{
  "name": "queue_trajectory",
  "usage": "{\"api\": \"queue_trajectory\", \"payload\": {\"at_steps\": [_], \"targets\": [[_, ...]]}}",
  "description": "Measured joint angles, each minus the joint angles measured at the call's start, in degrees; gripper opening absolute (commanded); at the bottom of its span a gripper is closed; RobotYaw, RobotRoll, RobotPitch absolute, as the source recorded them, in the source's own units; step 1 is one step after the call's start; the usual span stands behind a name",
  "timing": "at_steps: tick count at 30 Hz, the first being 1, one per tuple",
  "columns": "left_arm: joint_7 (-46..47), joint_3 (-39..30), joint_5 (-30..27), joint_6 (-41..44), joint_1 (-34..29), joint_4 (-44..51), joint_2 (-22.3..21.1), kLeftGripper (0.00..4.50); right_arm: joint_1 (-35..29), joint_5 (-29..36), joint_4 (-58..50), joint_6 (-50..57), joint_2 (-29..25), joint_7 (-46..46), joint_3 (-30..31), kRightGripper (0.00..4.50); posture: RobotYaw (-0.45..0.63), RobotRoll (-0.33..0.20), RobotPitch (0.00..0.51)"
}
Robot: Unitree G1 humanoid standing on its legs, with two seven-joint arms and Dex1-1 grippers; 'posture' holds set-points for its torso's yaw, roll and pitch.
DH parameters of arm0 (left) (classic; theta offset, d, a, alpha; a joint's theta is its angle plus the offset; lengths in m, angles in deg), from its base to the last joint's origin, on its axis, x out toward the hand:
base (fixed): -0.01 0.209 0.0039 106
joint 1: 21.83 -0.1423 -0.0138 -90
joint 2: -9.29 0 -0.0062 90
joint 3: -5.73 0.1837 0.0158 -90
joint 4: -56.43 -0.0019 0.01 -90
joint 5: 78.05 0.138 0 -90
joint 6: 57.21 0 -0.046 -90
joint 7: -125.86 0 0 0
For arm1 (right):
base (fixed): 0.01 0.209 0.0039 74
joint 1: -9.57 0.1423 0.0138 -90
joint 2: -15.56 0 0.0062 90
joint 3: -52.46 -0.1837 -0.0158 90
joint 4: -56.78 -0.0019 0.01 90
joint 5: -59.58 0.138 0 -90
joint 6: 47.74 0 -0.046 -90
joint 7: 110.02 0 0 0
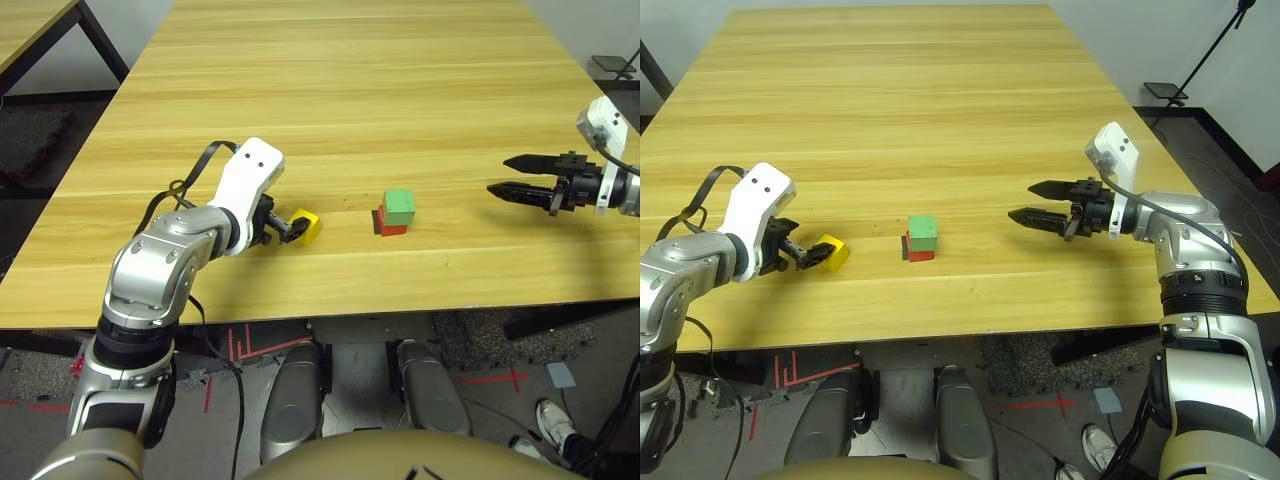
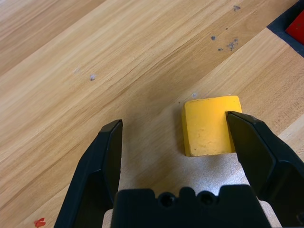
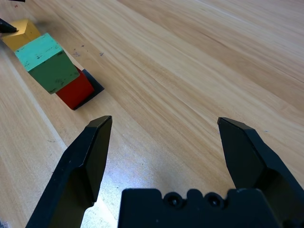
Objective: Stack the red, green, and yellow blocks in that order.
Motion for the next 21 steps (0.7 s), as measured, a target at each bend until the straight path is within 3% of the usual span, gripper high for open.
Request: {"api": "queue_trajectory", "payload": {"at_steps": [11,21], "targets": [[0.9,1.5,-1.8,-1.9,1.0,-1.9,1.0,4.45,-0.8,0.0,-0.7,0.4,-0.1,0.0,0.0,4.5,0.19,-0.087,0.11],[1.6,3.4,-4.2,2.6,0.1,-0.2,0.9,4.45,-2.1,0.1,-2.2,1.6,-0.1,-0.7,-0.1,4.5,0.2,-0.084,0.118]]}}
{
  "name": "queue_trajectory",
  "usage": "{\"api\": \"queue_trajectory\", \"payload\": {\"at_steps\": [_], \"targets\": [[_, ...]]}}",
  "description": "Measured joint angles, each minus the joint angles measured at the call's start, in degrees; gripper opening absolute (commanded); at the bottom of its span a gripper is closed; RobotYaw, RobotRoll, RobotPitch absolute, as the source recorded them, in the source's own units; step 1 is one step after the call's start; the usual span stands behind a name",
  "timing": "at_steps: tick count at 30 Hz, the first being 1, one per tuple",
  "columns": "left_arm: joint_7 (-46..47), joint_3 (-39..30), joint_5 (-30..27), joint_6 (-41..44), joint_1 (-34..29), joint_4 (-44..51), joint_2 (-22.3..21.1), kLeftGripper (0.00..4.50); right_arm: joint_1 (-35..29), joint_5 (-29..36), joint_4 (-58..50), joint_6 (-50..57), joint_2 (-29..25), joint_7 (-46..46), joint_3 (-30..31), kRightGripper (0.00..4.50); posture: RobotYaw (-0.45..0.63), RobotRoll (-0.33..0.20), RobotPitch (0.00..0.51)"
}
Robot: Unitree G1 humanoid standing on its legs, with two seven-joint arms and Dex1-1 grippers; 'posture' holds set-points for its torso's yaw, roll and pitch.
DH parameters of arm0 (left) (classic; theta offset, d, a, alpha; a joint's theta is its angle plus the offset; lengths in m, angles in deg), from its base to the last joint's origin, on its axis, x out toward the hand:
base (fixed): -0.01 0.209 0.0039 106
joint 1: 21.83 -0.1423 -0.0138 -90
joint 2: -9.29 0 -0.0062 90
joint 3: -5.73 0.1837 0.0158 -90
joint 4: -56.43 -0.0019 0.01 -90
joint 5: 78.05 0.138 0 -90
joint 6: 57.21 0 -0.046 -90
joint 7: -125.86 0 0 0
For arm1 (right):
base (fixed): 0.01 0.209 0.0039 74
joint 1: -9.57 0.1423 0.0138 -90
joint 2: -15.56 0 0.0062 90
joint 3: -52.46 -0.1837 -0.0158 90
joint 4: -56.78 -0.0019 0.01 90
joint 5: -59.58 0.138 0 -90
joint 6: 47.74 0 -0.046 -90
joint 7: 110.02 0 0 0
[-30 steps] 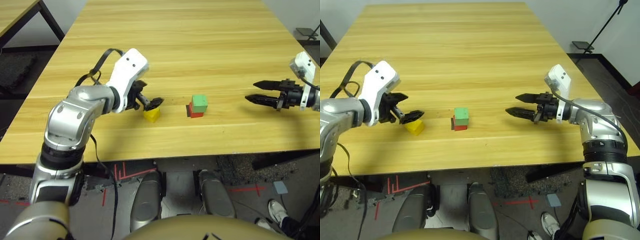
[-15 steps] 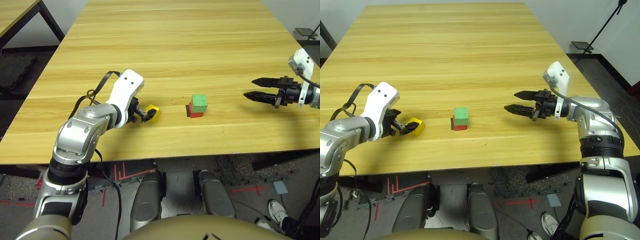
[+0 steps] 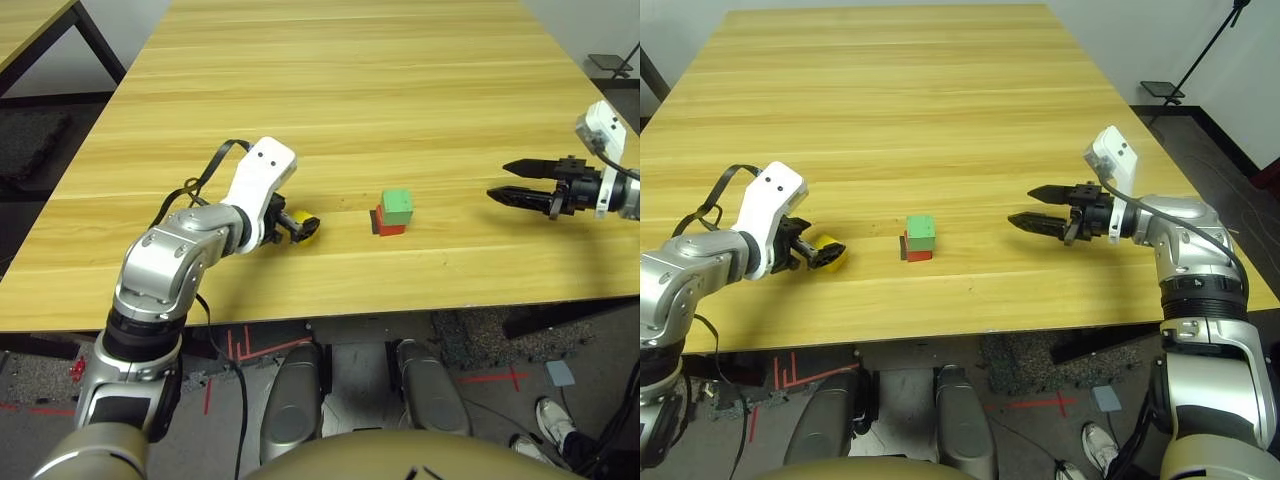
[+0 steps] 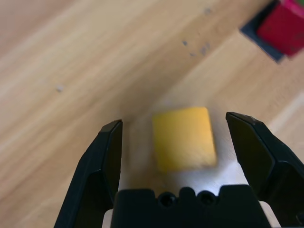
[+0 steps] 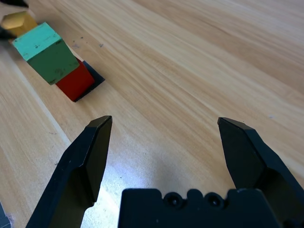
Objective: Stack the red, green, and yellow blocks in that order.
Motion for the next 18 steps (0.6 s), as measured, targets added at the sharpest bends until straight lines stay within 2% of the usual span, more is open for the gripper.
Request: {"api": "queue_trajectory", "payload": {"at_steps": [5,8,13,14,18], "targets": [[1.0,0.6,-0.3,0.9,-1.6,1.1,0.2,4.45,-0.2,0.1,-0.9,0.6,0.0,-0.2,0.0,4.5,0.2,-0.086,0.119],[2.2,0.6,-0.1,0.6,-1.6,1.1,1.5,3.84,-0.2,0.2,-1.4,0.8,0.1,-0.2,0.0,4.5,0.2,-0.087,0.119],[4.0,0.0,0.2,-1.7,-0.7,-0.7,3.1,2.05,-0.4,0.4,-1.7,1.2,0.1,-0.3,-0.1,4.5,0.19,-0.09,0.119],[4.2,0.0,0.2,-1.8,-0.5,-1.1,3.4,1.9,-0.4,0.4,-1.7,1.3,0.1,-0.3,-0.1,4.5,0.19,-0.09,0.118],[4.2,-0.1,-0.1,-1.8,0.6,-1.6,3.7,1.92,-0.5,0.5,-1.7,1.5,0.1,-0.5,-0.1,4.5,0.2,-0.091,0.114]]}}
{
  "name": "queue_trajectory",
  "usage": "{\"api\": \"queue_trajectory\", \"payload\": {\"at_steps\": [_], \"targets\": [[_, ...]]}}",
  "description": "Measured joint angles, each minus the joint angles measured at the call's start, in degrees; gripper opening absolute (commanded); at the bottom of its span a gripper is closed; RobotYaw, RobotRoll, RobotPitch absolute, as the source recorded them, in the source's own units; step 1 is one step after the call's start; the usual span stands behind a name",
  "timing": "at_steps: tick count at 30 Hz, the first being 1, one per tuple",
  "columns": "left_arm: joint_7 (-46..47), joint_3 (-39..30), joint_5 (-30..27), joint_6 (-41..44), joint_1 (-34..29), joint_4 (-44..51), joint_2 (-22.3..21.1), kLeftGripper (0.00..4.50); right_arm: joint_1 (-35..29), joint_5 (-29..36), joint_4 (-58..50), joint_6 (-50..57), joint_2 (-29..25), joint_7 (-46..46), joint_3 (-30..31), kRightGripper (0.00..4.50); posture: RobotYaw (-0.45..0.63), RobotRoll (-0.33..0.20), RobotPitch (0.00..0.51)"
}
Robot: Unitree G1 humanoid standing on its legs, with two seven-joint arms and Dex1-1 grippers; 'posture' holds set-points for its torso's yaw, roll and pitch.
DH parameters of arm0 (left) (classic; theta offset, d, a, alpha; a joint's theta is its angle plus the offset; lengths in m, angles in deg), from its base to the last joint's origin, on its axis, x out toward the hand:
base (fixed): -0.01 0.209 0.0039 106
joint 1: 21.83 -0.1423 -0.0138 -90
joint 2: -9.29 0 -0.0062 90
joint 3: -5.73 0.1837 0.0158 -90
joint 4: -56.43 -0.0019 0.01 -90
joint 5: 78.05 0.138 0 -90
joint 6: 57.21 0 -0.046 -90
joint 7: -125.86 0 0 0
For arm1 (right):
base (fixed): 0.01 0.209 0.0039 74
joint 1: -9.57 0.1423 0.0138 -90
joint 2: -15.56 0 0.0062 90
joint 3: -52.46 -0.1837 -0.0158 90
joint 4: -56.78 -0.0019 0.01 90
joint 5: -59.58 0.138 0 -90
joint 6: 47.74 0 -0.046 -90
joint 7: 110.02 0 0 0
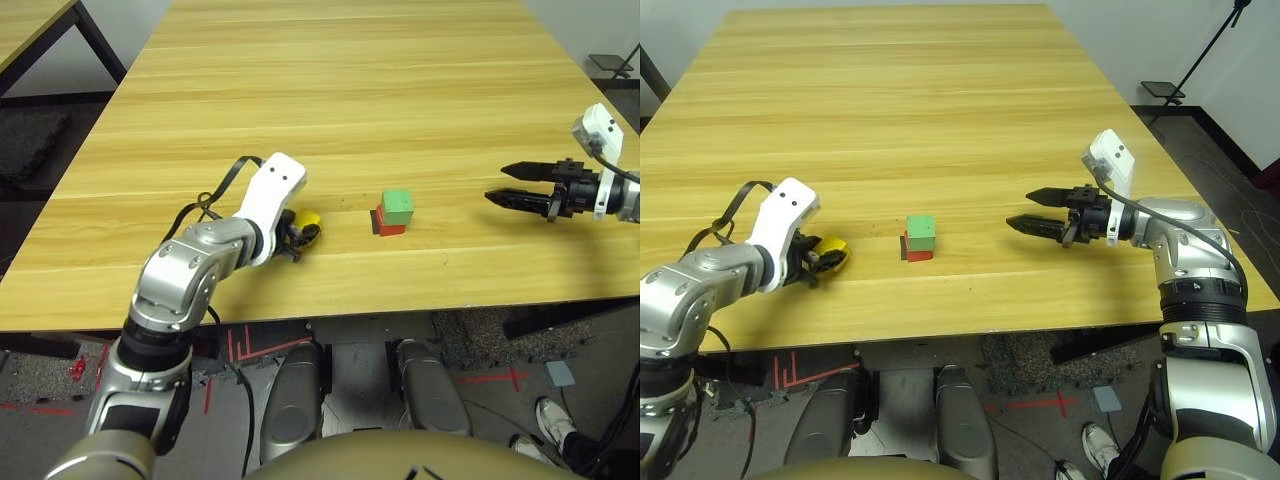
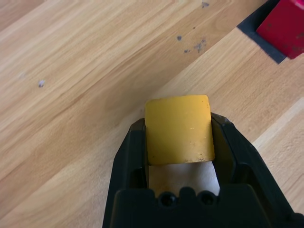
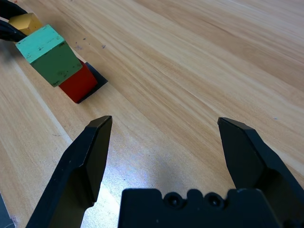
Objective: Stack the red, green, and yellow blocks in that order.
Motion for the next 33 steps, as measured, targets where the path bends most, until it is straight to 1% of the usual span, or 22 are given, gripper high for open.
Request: {"api": "queue_trajectory", "payload": {"at_steps": [3,5,7,10,14,17,19,21,25,29,33], "targets": [[-0.4,0.0,-0.8,0.2,1.6,-0.1,0.2,1.92,0.0,0.0,0.0,0.0,0.0,-0.1,0.0,4.5,0.2,-0.093,0.11],[-1.4,-0.4,-2.1,0.3,4.1,-0.3,0.4,1.92,0.0,0.0,0.0,0.0,0.0,-0.1,0.0,4.5,0.2,-0.095,0.108],[-2.9,-1.0,-3.4,0.4,7.6,-0.6,0.5,1.92,0.0,0.0,0.0,0.0,0.0,-0.1,0.0,4.5,0.2,-0.094,0.109],[-7.6,-0.3,-6.1,0.0,15.6,-2.7,-1.7,1.92,0.0,0.0,0.0,0.0,-0.1,0.0,0.0,4.5,0.19,-0.091,0.113],[-17.0,5.3,-8.0,-5.1,27.8,-9.1,-4.8,1.92,-0.1,0.0,0.0,0.1,-0.5,0.2,0.0,4.5,0.18,-0.086,0.116],[-23.5,10.5,-8.6,-9.0,32.4,-13.2,-4.8,1.92,-0.6,0.1,-0.1,0.1,-0.7,0.2,-0.1,4.5,0.16,-0.085,0.117],[-27.9,14.2,-8.7,-11.9,33.8,-15.5,-4.0,1.92,-1.0,0.1,-0.4,0.2,-0.7,0.1,-0.1,4.5,0.15,-0.085,0.118],[-31.6,17.2,-8.5,-15.1,34.5,-18.6,-2.1,1.92,-1.9,0.3,-1.3,0.5,-0.7,0.0,-0.3,4.5,0.13,-0.085,0.119],[-36.7,22.6,-5.3,-22.6,34.7,-25.0,0.3,1.92,-3.5,0.6,-3.5,1.6,-0.8,-0.5,-0.7,4.5,0.11,-0.085,0.12],[-39.0,24.3,-0.9,-28.7,36.8,-31.5,2.1,1.92,-5.2,0.7,-5.1,2.7,-1.4,-0.9,-1.8,4.5,0.09,-0.085,0.121],[-40.7,24.3,1.6,-32.1,39.0,-35.3,2.7,1.92,-6.6,0.8,-6.6,3.5,-1.8,-1.2,-2.7,4.5,0.09,-0.084,0.12]]}}
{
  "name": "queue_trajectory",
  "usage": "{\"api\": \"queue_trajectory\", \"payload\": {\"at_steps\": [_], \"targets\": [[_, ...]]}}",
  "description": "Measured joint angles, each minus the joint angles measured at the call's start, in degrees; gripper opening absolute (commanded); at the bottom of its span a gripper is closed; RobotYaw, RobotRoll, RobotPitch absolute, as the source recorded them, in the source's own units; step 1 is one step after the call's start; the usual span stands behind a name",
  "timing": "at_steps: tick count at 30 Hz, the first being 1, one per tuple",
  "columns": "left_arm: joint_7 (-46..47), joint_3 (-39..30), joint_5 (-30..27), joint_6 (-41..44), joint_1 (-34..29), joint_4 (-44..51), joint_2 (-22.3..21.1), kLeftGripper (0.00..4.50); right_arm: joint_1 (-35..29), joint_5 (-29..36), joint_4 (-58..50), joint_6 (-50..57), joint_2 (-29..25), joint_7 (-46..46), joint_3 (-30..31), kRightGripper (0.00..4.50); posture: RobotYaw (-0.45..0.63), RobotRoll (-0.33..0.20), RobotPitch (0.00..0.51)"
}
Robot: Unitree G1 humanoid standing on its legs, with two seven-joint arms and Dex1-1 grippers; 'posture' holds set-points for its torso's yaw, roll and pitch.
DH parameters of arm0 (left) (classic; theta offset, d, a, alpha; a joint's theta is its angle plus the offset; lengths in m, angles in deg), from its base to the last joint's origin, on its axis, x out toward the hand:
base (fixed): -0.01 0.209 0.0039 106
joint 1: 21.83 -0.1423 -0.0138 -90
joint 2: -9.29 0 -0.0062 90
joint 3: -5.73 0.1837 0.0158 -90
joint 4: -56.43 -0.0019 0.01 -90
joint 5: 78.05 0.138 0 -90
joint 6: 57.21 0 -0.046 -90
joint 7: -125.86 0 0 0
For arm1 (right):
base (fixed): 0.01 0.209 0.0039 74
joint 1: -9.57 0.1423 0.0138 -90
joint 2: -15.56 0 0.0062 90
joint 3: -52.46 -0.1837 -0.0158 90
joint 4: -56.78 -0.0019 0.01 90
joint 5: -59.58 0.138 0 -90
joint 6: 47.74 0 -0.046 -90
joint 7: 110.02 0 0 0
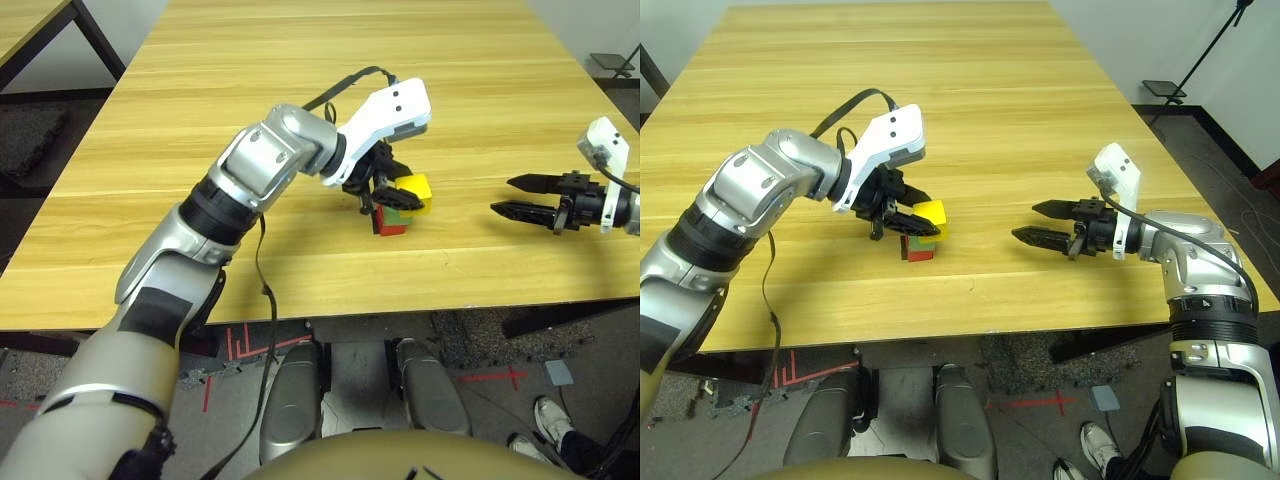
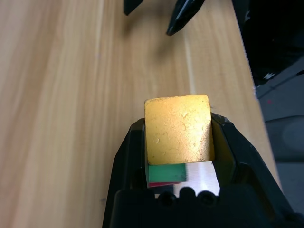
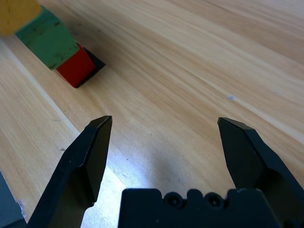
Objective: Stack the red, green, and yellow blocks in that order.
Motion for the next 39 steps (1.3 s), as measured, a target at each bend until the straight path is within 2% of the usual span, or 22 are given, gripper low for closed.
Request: {"api": "queue_trajectory", "payload": {"at_steps": [13,31,39], "targets": [[-3.3,0.0,5.3,-1.5,0.0,-0.6,-0.3,1.92,-0.4,1.5,-0.8,0.7,0.0,-0.6,-0.2,4.5,0.1,-0.089,0.123],[-3.5,-0.4,7.8,-2.8,-2.4,0.2,0.5,1.92,-0.2,1.5,-0.8,0.8,-0.1,-0.6,-0.2,4.5,0.1,-0.095,0.132],[-3.9,-0.4,8.9,-2.8,-2.9,0.2,0.6,4.48,-0.1,1.5,-0.3,0.8,-0.1,-1.2,-0.2,4.5,0.11,-0.101,0.113]]}}
